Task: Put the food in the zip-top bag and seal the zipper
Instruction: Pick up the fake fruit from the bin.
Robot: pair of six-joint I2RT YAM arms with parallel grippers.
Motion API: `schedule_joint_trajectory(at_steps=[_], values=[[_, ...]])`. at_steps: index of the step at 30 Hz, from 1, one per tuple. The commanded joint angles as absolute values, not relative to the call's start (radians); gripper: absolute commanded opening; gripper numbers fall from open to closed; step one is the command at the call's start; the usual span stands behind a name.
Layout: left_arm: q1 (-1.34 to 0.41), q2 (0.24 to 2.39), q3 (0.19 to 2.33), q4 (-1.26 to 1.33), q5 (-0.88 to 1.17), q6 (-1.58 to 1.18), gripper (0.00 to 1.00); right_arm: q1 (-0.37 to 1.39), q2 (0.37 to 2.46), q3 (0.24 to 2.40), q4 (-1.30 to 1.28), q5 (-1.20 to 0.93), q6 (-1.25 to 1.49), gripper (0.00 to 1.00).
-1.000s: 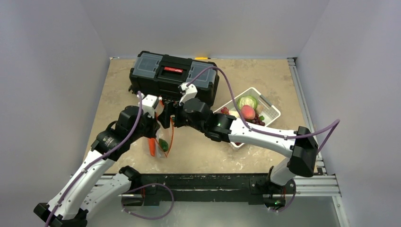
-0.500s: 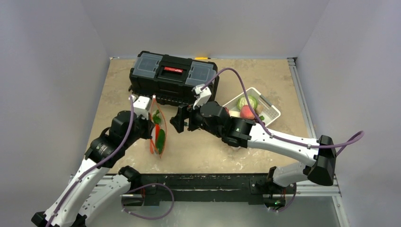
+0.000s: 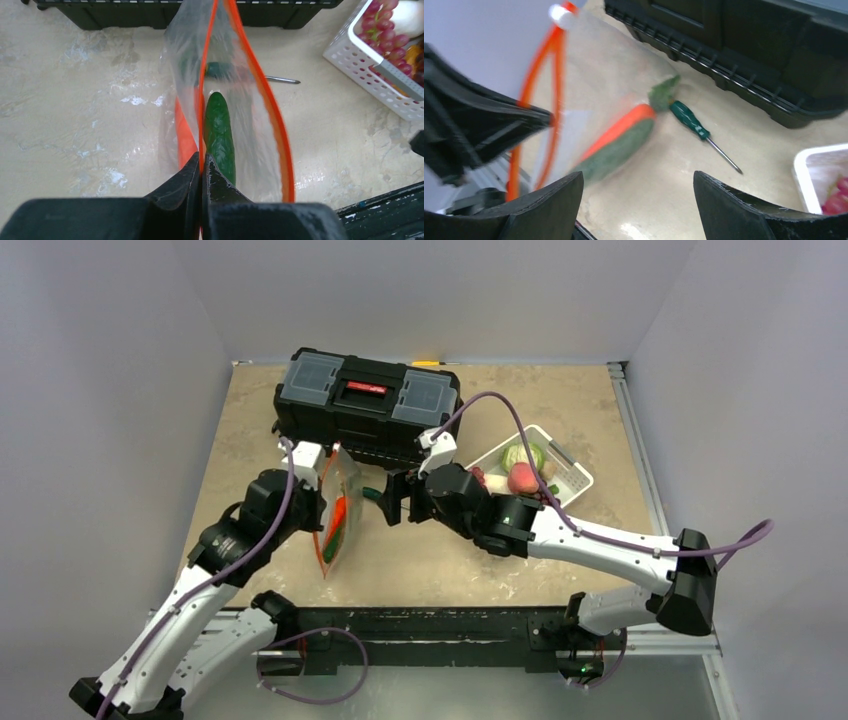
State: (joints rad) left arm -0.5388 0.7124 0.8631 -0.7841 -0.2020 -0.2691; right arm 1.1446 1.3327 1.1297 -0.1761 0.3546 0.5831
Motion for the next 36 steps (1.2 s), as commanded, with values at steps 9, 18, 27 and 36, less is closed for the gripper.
schedule_joint_trajectory(at_steps=[9,18,27,36], values=[[-0.535,0.666,0.871,-0.746,-0.234,-0.269,0.00,0.949,1.050,0.908,-0.357,0.535,0.670,0.84],[-0.535,0.668,0.874,-0.751,-0.213,-0.264,0.00,0.632,0.895,0.763,-0.448,0.503,0.712,0.79],[-0.534,0.680,0.874,-0.751,-0.197,-0.262,0.00,0.608,1.043,0.753,-0.294,0.276,0.653,0.67],[-0.534,0.701,0.877,-0.750,-0.184,-0.260,0.00,0.606,1.254,0.792,-0.179,0.227,0.657,0.66]])
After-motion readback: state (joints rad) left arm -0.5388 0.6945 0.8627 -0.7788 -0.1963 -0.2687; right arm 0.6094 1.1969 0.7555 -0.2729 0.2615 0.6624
